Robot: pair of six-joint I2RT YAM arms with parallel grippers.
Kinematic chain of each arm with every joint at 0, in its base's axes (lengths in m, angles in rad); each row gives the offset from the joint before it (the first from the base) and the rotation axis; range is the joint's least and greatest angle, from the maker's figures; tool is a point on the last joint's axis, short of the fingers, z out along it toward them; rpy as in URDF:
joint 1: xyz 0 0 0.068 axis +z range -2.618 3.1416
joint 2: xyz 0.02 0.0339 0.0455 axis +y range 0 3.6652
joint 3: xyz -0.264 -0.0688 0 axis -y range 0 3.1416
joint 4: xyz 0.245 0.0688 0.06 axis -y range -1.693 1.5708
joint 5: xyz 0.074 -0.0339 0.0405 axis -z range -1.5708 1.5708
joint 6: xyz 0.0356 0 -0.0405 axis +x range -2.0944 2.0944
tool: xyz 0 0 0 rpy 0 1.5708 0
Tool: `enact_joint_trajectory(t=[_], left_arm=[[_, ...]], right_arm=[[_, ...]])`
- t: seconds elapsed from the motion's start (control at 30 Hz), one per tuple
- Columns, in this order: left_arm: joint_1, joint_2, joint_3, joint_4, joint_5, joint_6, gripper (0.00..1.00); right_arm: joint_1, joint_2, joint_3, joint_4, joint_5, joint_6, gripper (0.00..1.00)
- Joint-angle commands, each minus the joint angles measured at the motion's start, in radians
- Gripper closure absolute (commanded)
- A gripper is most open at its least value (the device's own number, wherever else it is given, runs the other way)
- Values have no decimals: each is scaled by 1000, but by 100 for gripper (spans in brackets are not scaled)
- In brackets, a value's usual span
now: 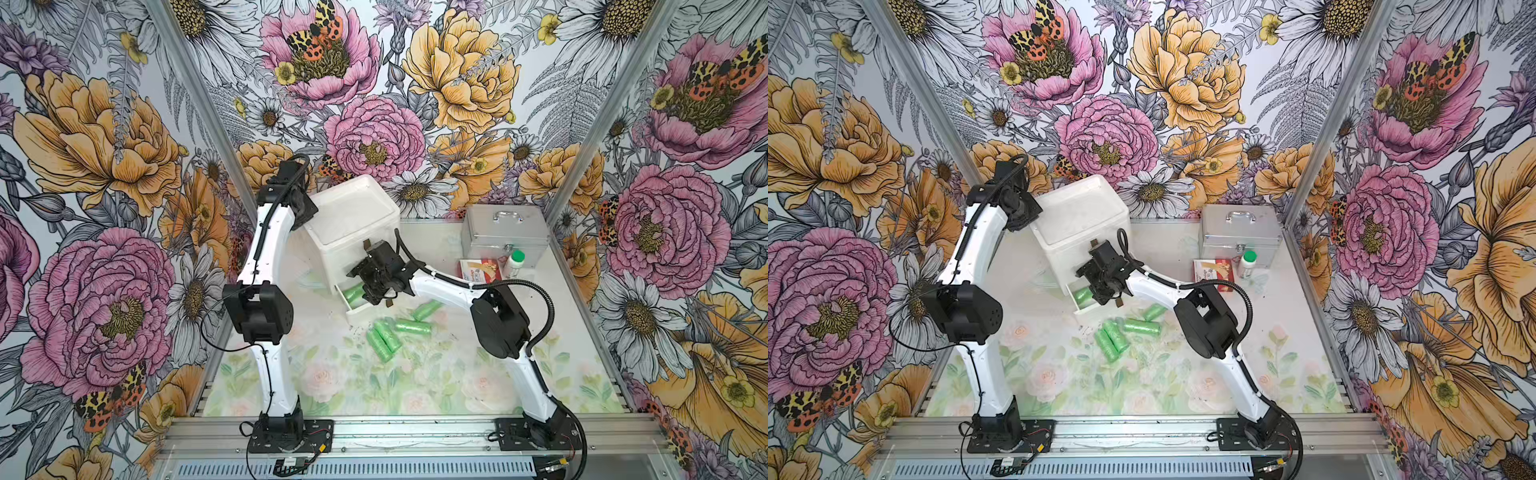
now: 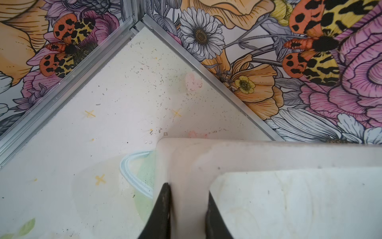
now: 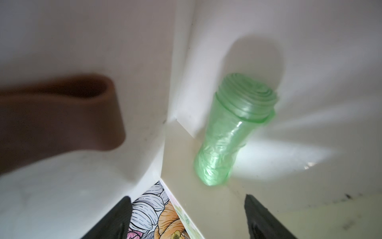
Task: Sort the rolls of trash bags by color and place them into the drawer
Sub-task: Place the roll of trash bags in the drawer, then pick up the roll of trash bags from the center of the board.
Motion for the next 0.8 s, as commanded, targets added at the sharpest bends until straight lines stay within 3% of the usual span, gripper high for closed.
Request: enact_joint_trajectory(t=[0.0, 0.17, 0.37, 0.57, 0.77], left_arm=[[-64, 133, -67, 13, 350, -216, 100], [-64, 133, -58, 13, 346, -218, 100], [-67, 132, -50, 12, 345, -224, 100], [-67, 139, -50, 13, 348, -231, 100], [-76, 145, -44, 12, 351, -230, 100]], right_arm=[[0, -111, -14, 14, 9, -99, 15], [0, -216, -55, 15, -25, -333, 19], [-3, -332, -161, -19, -138, -734, 23], [1, -392, -253, -240, -71, -975, 29], [147, -377, -267, -381, 70, -1145, 33]])
